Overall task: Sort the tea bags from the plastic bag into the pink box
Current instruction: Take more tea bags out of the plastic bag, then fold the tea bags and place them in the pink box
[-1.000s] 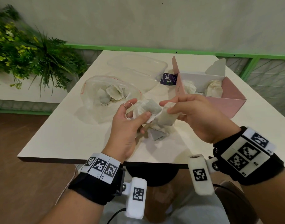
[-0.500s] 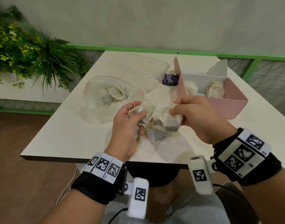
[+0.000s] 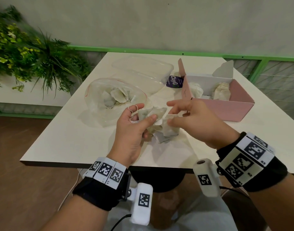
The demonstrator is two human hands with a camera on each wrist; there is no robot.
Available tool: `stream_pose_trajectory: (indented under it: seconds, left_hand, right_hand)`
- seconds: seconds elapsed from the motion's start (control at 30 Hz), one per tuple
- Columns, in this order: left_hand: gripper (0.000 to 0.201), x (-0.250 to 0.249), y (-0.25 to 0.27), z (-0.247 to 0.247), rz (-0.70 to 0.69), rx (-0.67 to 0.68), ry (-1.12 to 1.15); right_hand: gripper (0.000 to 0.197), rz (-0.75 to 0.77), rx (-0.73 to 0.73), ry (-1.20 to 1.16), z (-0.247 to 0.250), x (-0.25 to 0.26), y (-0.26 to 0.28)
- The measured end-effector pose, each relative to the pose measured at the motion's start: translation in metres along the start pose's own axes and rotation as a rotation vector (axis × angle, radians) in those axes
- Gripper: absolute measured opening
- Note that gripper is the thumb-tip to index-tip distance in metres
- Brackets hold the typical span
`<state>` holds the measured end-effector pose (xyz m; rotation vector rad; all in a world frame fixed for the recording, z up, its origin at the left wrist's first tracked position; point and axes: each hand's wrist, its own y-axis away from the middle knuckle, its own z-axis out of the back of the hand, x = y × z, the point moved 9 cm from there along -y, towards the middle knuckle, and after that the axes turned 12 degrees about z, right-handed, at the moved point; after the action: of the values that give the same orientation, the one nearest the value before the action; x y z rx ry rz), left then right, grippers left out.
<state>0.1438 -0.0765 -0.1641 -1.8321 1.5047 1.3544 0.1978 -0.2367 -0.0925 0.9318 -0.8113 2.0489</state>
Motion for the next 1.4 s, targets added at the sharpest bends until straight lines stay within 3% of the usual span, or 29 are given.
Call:
stream_pose_trajectory:
  seconds: [0.13, 0.23, 0.37, 0.53, 0.63, 0.8, 0.9, 1.07, 1.17, 1.27, 1.4]
  left_hand:
    - [0.051, 0.001, 0.002, -0.005, 0.019, 0.046, -0.032]
    - [0.044, 0.002, 0.003, -0.007, 0.036, 0.06, -0.023]
    - [0.022, 0.005, 0.001, -0.004, 0.12, 0.07, 0.11]
    - [0.031, 0.008, 0.001, -0.006, 0.174, 0.121, 0.253]
    - [0.049, 0.008, 0.0, -0.006, 0.169, 0.126, 0.268]
    - [0.039, 0.009, -0.005, -0.003, 0.154, 0.132, 0.261]
    - [0.044, 0.001, -0.004, 0.004, 0.016, 0.041, 0.142]
    - [0.029, -0.024, 0.017, 0.015, -0.328, -0.175, -0.14]
    - [0.025, -0.027, 0.027, 0.007, -0.388, -0.166, -0.206]
    - [0.032, -0.026, 0.031, -0.001, -0.471, -0.167, -0.433]
    - [0.046, -0.03, 0.052, -0.03, -0.775, -0.168, -0.84]
  right_hand:
    - [0.005, 0.154, 0.099, 0.075, -0.008, 0.016, 0.0]
    - [0.003, 0.221, 0.072, 0.114, -0.012, 0.019, -0.001]
    - [0.005, 0.159, -0.031, 0.098, -0.004, 0.011, -0.004]
    - [0.004, 0.081, -0.073, 0.11, 0.009, -0.002, -0.004]
    - [0.006, 0.046, -0.028, 0.189, 0.008, -0.01, -0.004]
    - [0.01, -0.004, 0.032, 0.181, 0.004, -0.018, -0.001]
    - [0.01, -0.026, 0.08, 0.161, -0.001, -0.018, 0.001]
    - [0.005, -0.055, 0.054, 0.041, 0.01, -0.012, 0.001]
    - [0.003, -0.072, 0.053, -0.083, 0.022, -0.009, 0.0]
    - [0.01, -0.079, 0.076, -0.161, 0.038, -0.006, 0.0]
    - [0.025, -0.096, 0.124, -0.202, 0.065, -0.001, 0.005]
